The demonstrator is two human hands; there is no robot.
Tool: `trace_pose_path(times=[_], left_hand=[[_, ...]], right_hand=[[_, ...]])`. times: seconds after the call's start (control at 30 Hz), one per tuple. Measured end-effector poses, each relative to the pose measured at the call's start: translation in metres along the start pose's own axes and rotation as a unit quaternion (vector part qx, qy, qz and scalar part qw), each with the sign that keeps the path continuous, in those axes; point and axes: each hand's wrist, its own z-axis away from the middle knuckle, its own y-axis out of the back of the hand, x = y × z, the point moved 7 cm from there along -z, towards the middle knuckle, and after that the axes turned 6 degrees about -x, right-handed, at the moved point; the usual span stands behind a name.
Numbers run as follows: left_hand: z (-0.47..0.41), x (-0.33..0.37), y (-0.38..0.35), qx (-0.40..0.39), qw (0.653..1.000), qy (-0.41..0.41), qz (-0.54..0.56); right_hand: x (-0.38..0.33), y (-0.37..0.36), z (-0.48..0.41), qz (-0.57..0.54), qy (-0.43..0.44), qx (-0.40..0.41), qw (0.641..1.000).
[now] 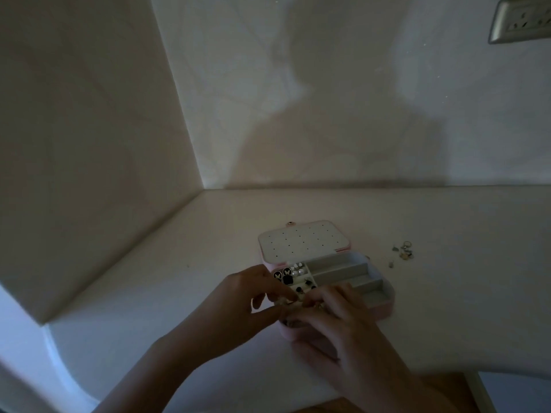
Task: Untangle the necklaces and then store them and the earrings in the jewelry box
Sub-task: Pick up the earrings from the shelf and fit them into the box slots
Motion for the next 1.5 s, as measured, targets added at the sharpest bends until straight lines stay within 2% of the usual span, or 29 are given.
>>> trace_pose_path(times=[0.13,0.27,0.37,0.47,0.63,0.77,0.83,0.97,1.1,1.23,1.5], left_hand=[[0.001,0.001,-0.006,-0.006,1.000,-0.029,0.008],[0.002,-0.003,-0.006,-0.007,1.000,-0.014,0.017],[0.001,-0.003,-0.006,-0.004,1.000,-0.009,0.017],[0.001,-0.001,-0.005,-0.006,1.000,-0.005,0.013],[-0.001,-0.004,-0.001,0.011,1.000,0.016,0.013],[-0.006,-0.006,0.005,0.037,0.999,0.035,0.012],[-0.009,-0.011,0.001,0.011,0.998,0.056,0.015],[-0.015,-0.022,-0.021,-0.098,0.990,0.071,0.072],[-0.021,-0.027,-0.029,-0.124,0.989,0.060,0.047],[-0.024,-0.034,-0.023,-0.112,0.990,0.063,0.058],[-0.028,-0.045,-0.018,-0.104,0.991,0.069,0.053]], right_hand=[[0.006,0.018,-0.001,-0.078,-0.025,0.026,0.996],[0.045,0.068,-0.009,-0.064,-0.073,0.064,0.993],[0.103,0.092,-0.015,-0.018,-0.183,0.022,0.983],[0.152,0.086,-0.020,0.034,-0.249,-0.086,0.964],[0.170,0.066,-0.038,0.021,-0.218,-0.206,0.954],[0.192,0.084,-0.057,0.042,-0.227,-0.228,0.946],[0.199,0.090,-0.058,0.005,-0.241,-0.276,0.930],[0.187,0.078,-0.053,-0.093,-0.232,-0.374,0.893],[0.176,0.059,-0.055,-0.041,-0.174,-0.420,0.890],[0.168,0.046,-0.060,-0.032,-0.143,-0.398,0.906],[0.173,0.053,-0.061,-0.037,-0.143,-0.333,0.931]])
